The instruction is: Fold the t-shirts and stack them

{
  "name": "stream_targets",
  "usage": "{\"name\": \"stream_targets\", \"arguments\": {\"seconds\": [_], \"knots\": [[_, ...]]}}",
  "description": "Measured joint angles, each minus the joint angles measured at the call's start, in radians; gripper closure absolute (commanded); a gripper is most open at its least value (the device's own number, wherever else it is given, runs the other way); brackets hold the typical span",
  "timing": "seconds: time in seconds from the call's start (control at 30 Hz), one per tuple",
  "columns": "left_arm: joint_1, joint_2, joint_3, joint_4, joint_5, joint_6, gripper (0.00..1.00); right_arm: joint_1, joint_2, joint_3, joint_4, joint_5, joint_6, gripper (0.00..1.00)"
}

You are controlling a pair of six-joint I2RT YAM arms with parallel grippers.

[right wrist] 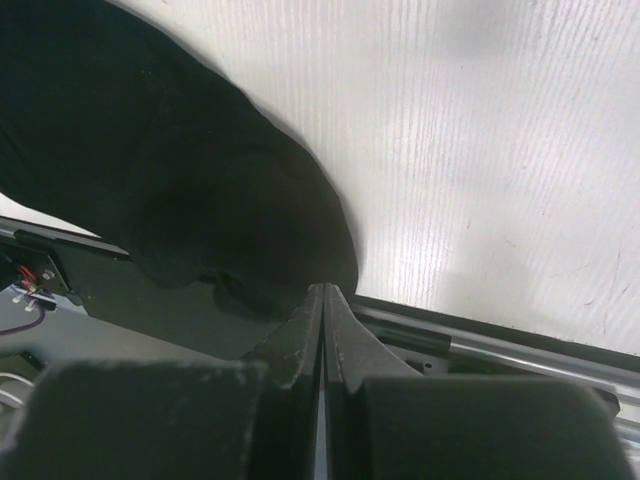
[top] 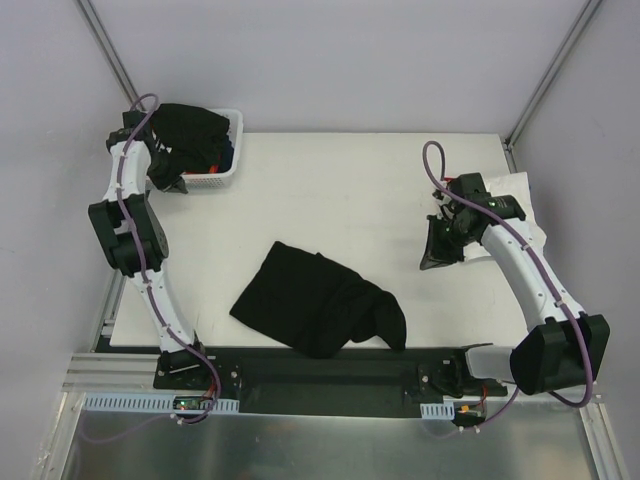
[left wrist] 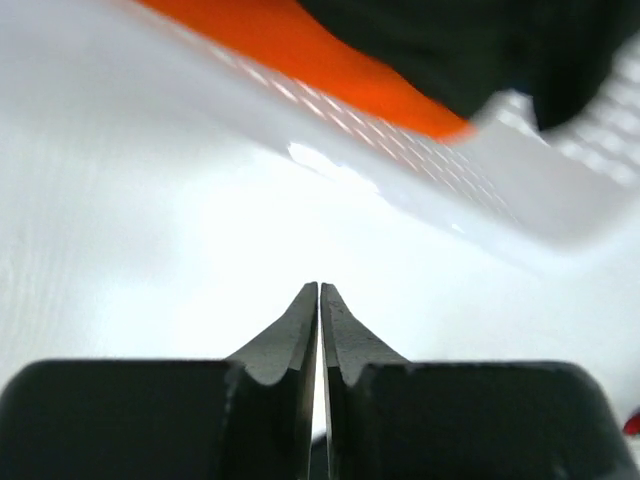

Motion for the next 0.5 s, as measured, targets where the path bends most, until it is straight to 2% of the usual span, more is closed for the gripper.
{"name": "stream_targets", "arguments": {"seconds": [0.13,0.17,0.27,0.3,0.33,0.4,0.43,0.5], "knots": [[-0.076,-0.22,-0.15,0.036,0.049,0.008,0.77,0.012,0.026,0.0,0.006,0.034,0.016,0.99],[-0.108,-0.283,-0.195,0.056,0.069,0.011,0.66,0.015,0.04,0.0,0.007,0.037,0.018,0.99],[-0.206,-0.453,-0.346,0.087,0.111,0.017,0.49,0.022,0.074,0.0,0.012,0.029,0.018,0.99],[-0.243,-0.506,-0.415,0.103,0.124,0.016,0.36,0.025,0.079,-0.004,0.016,0.018,0.018,0.99],[-0.274,-0.554,-0.488,0.102,0.14,0.015,0.31,0.027,0.08,-0.016,0.027,-0.002,0.017,0.98],[-0.309,-0.618,-0.618,0.106,0.167,0.013,0.2,0.032,0.073,-0.044,0.043,-0.031,0.017,0.82],[-0.314,-0.635,-0.668,0.099,0.175,0.009,0.19,0.035,0.063,-0.07,0.057,-0.048,0.017,0.75],[-0.314,-0.668,-0.792,0.097,0.192,0.007,0.18,0.041,0.023,-0.129,0.074,-0.079,0.019,0.68]]}}
